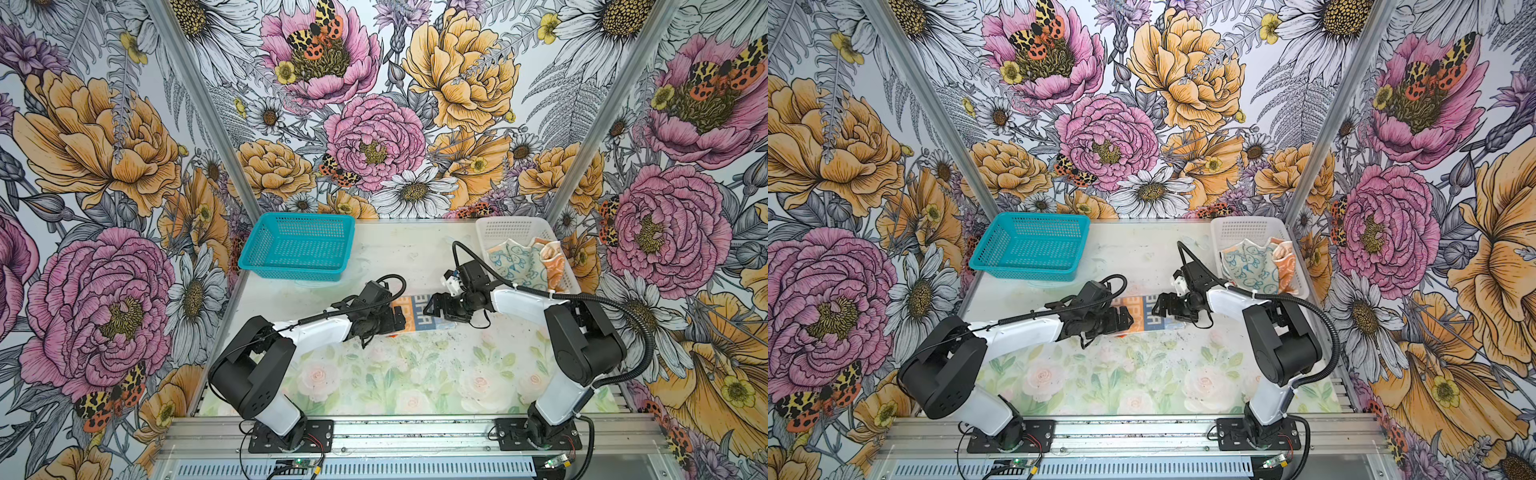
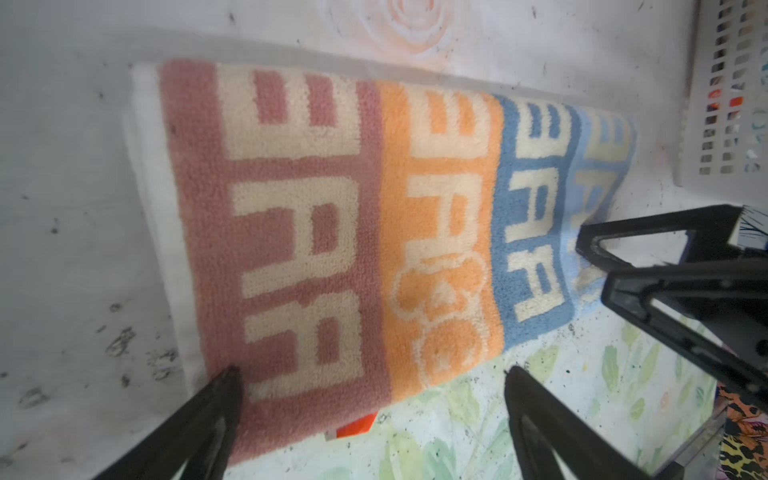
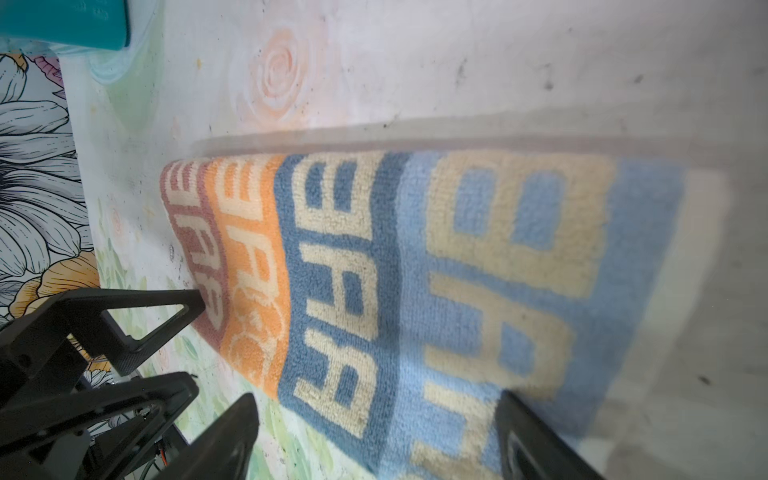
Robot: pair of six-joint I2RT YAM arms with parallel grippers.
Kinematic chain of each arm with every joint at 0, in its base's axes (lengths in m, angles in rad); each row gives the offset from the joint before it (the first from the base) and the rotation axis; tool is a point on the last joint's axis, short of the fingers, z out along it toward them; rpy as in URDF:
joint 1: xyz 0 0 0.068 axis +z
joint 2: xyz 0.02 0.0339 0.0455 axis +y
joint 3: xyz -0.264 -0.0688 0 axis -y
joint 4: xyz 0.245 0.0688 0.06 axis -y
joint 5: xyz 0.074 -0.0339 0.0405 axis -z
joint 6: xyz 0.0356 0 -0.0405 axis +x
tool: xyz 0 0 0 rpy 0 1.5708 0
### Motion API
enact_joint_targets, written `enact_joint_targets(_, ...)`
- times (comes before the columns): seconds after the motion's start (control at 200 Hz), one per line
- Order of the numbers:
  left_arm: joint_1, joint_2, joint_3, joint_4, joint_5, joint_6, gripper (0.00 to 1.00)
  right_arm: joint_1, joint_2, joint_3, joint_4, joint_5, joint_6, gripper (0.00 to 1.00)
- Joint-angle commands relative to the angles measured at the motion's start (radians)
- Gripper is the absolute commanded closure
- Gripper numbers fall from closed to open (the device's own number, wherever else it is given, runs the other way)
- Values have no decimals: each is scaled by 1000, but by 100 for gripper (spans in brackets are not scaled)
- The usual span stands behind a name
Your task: Fold and stack the towels
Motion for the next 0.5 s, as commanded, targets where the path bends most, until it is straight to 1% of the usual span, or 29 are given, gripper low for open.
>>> enact_joint_targets(0.0, 24, -44, 76, -75, -21, 64, 1, -9, -57, 1, 19, 27, 2, 1)
enact_joint_targets(0.13, 73, -75, 116, -174, -72, 125, 1, -41, -108, -13, 3, 52, -7, 1)
enact_joint_targets(0.225, 110, -37, 132, -214, -60, 160, 1, -58, -97, -19, -21, 107, -26, 1)
enact_joint_targets(0.3, 111, -5, 145, -235, -70, 177, 1, -60, -85, -25, -34, 145, -37, 1)
enact_joint_targets(0.43, 114, 43, 158, -239, -59, 180, 1, -58, -63, -44, -32, 156, -43, 1)
enact_joint_targets(0.495, 112, 70, 170, -238, -47, 183, 3, -57, -57, -51, -31, 160, -45, 1)
